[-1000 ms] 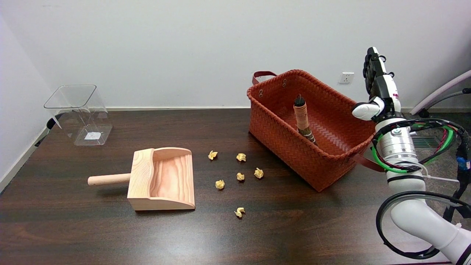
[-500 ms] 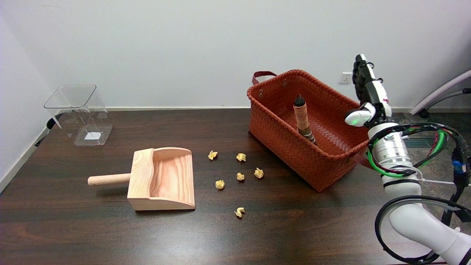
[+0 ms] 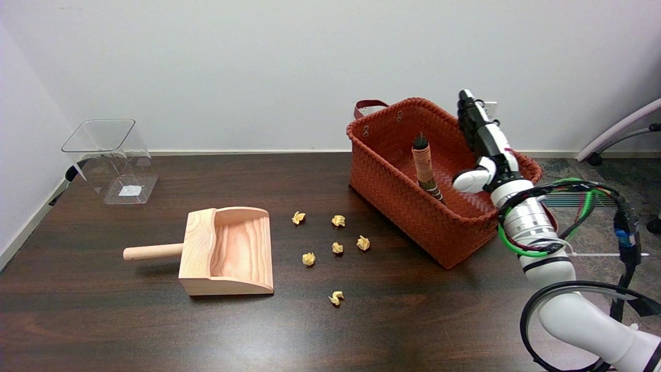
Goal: Pick up the broom by its handle.
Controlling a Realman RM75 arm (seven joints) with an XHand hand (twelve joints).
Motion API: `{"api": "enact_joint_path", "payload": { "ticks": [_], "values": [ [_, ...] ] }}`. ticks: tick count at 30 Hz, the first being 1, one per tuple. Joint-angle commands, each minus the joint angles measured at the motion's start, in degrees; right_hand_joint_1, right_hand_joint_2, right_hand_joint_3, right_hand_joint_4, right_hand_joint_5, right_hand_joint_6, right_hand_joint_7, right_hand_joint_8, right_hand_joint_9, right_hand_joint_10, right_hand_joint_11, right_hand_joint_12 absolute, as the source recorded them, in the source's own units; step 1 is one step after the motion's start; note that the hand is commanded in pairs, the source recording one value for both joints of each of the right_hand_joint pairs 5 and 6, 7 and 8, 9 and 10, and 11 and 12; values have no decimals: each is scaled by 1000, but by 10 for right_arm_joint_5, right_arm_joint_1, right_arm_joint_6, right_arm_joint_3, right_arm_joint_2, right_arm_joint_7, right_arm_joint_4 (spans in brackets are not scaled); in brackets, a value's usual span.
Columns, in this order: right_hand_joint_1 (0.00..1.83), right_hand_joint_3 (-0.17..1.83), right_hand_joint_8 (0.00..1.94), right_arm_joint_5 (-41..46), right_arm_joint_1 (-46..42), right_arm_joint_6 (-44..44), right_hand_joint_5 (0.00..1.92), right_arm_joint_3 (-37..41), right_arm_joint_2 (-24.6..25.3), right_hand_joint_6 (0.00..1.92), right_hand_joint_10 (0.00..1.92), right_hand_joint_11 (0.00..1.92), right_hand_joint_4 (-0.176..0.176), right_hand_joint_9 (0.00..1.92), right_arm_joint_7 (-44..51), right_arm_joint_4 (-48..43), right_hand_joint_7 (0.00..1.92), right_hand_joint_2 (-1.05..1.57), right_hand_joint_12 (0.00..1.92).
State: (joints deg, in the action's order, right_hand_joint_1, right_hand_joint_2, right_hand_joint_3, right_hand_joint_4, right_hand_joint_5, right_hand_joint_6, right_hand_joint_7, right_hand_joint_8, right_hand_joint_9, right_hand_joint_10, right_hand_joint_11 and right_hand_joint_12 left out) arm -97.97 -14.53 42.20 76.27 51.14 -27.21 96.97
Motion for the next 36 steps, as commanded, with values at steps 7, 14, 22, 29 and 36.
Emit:
{"api": "enact_joint_path", "payload": {
  "ticks": [7, 14, 22, 29, 36],
  "values": [
    [894, 597, 46, -104, 73, -107, 0, -39, 2, 0, 0, 0, 0, 0, 26, -24, 46, -782, 0],
    [895, 609, 55, -115, 76, -107, 0, -47, 4, 0, 0, 0, 0, 0, 45, -37, 55, -755, 0],
    [890, 684, 63, -111, 75, -107, 0, -50, 4, 0, 0, 0, 0, 0, 79, -45, 63, -756, 0],
    [877, 685, 73, -101, 75, -107, 0, -55, 5, 0, 0, 0, 0, 0, 79, -53, 73, -734, 0],
    [861, 669, 239, -91, 74, -105, 5, -59, 5, 5, 5, 5, 0, 5, 73, -55, 239, -720, 5]
  ]
}}
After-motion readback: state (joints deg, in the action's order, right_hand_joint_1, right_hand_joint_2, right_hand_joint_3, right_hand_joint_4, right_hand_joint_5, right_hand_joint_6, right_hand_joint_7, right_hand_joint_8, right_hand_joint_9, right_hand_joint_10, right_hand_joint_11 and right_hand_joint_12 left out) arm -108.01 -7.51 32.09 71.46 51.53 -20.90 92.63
